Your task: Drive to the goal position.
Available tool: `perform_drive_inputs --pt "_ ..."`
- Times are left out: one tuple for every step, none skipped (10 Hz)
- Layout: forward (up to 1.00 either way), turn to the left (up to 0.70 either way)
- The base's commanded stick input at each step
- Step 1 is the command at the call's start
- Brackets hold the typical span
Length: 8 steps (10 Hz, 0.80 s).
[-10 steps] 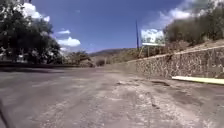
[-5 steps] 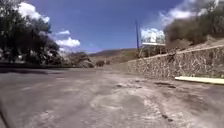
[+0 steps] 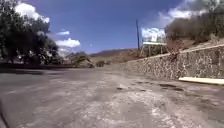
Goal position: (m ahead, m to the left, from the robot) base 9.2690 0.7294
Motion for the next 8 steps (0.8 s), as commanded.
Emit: perform_drive_inputs --pt "0.69 0.0" --pt "0.69 0.0" --pt "0.07 0.0" --pt "0.01 0.0" --pt "0.0 0.0" --pt "0.0 0.0" --pt "0.0 0.0" --pt "0.0 0.0"
